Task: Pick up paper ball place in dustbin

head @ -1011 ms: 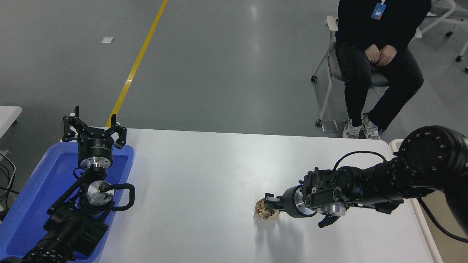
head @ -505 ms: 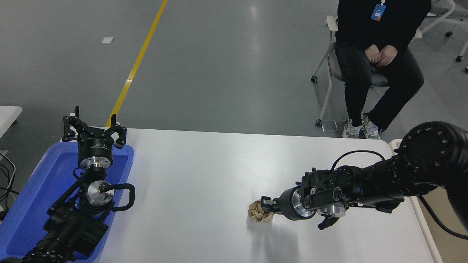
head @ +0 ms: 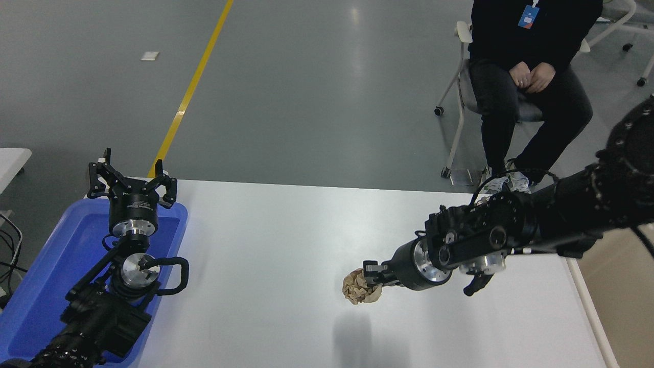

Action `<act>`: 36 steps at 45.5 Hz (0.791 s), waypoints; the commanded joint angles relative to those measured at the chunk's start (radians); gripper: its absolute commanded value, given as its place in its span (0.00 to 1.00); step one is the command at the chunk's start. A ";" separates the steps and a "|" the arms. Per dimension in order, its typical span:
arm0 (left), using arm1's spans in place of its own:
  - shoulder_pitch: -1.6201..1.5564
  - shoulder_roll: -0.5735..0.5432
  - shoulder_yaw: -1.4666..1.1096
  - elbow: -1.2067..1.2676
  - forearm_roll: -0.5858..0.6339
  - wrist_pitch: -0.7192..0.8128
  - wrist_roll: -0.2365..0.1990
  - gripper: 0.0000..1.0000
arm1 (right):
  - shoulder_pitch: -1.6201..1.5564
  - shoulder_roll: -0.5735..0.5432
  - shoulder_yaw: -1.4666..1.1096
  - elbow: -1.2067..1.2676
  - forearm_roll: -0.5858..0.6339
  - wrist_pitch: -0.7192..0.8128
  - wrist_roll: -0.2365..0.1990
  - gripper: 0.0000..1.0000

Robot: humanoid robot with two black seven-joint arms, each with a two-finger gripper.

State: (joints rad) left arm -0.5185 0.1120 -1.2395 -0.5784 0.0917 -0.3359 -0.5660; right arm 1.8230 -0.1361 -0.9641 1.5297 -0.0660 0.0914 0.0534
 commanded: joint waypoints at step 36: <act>0.000 0.000 0.000 0.000 -0.001 0.000 0.000 0.99 | 0.756 -0.454 -0.370 -0.049 -0.176 0.470 -0.013 0.00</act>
State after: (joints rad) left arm -0.5185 0.1122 -1.2395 -0.5783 0.0908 -0.3360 -0.5661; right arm 2.5566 -0.3884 -1.2323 1.6003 -0.1707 0.5678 0.0427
